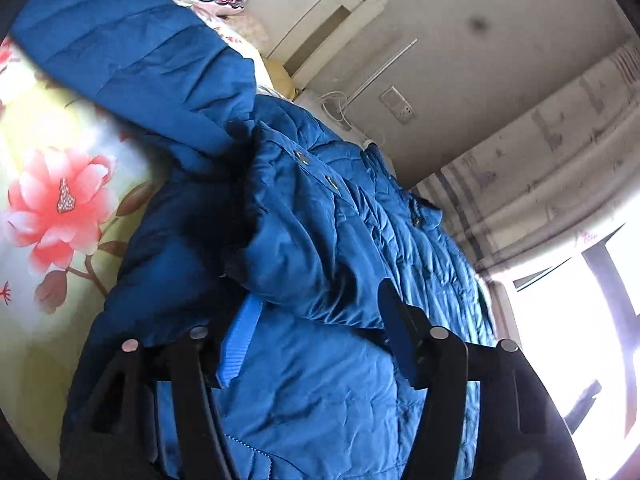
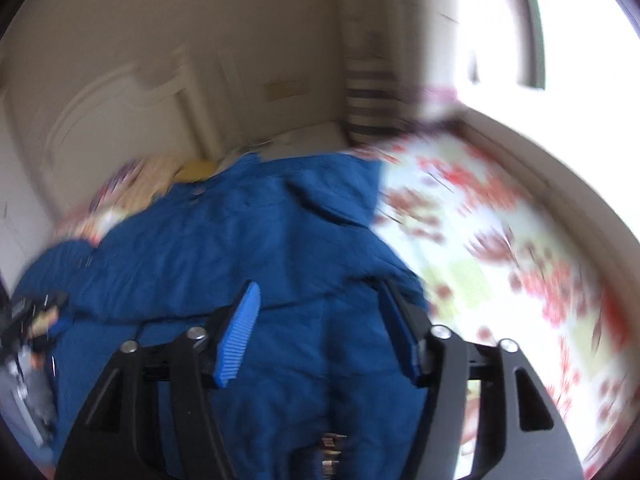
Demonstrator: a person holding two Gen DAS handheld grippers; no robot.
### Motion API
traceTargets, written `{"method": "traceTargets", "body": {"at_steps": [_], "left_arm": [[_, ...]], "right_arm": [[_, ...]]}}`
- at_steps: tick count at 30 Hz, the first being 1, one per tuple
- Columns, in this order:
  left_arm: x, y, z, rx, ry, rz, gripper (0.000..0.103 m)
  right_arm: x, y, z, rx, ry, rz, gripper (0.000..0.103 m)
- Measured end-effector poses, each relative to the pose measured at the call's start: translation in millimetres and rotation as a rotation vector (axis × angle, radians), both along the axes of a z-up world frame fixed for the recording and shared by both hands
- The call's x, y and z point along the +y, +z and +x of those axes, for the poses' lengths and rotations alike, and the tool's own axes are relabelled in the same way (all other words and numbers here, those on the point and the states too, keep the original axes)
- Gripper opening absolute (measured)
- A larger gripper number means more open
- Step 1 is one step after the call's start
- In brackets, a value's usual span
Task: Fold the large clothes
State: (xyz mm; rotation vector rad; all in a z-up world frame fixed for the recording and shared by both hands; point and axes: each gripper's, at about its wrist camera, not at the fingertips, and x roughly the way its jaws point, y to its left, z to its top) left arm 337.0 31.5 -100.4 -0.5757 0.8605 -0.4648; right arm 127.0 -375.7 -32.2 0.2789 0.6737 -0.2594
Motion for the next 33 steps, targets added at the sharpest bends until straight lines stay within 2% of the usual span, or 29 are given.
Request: {"method": "traceTargets", "body": {"at_steps": [2,3,5,8,10,13,15,16,18,20,23,25,26,27,28,31,33], "left_arm": [[-2,-1,0,-0.004,-0.002,0.007,0.062],[0,-3,-3,-0.005,-0.002,0.006,0.062],[4,-4,-4,-0.003,0.0,-0.002,0.062],[3,-3,-5,-0.016,0.009,0.017,0.062],[0,-4,-5,-0.021,0.009,0.034,0.062],[-2,-3,-5,-0.027,0.01,0.047,0.064],[-1,-2,-6,-0.03,0.023,0.051,0.064],[1,-1,-6,-0.033,0.037,0.049,0.064],[5,0,-7,-0.035,0.058,0.034,0.064],[9,0,-5,-0.025,0.064,0.014,0.064],[8,1,1,-0.008,0.068,0.011,0.064],[3,0,6,0.001,0.071,0.038,0.063],[-2,0,8,0.003,0.068,0.081,0.059],[-6,0,9,0.001,0.078,0.137,0.039],[-10,2,9,-0.01,0.091,0.192,0.032],[-12,16,1,-0.087,0.134,0.262,0.028],[-15,24,-5,-0.129,0.172,0.308,0.033]], "right_arm": [[21,3,17,0.054,0.068,-0.106,0.064],[35,1,30,0.092,0.101,-0.193,0.064],[48,-9,51,0.15,0.142,-0.262,0.064],[48,-42,78,0.275,0.137,-0.244,0.065],[48,-41,77,0.266,0.122,-0.235,0.065],[45,-21,69,0.18,0.085,-0.184,0.066],[39,-16,70,0.142,0.039,-0.183,0.074],[33,-19,74,0.155,0.031,-0.177,0.074],[25,-42,89,0.243,0.032,-0.186,0.076],[18,-47,91,0.249,0.034,-0.134,0.077],[17,-47,87,0.238,0.037,-0.129,0.077],[17,-48,87,0.238,0.037,-0.128,0.077],[16,-49,88,0.241,0.037,-0.131,0.077],[16,-50,89,0.244,0.037,-0.137,0.077],[16,-51,90,0.246,0.036,-0.142,0.077],[16,-51,88,0.245,0.036,-0.145,0.077],[16,-51,89,0.242,0.038,-0.138,0.077]]}}
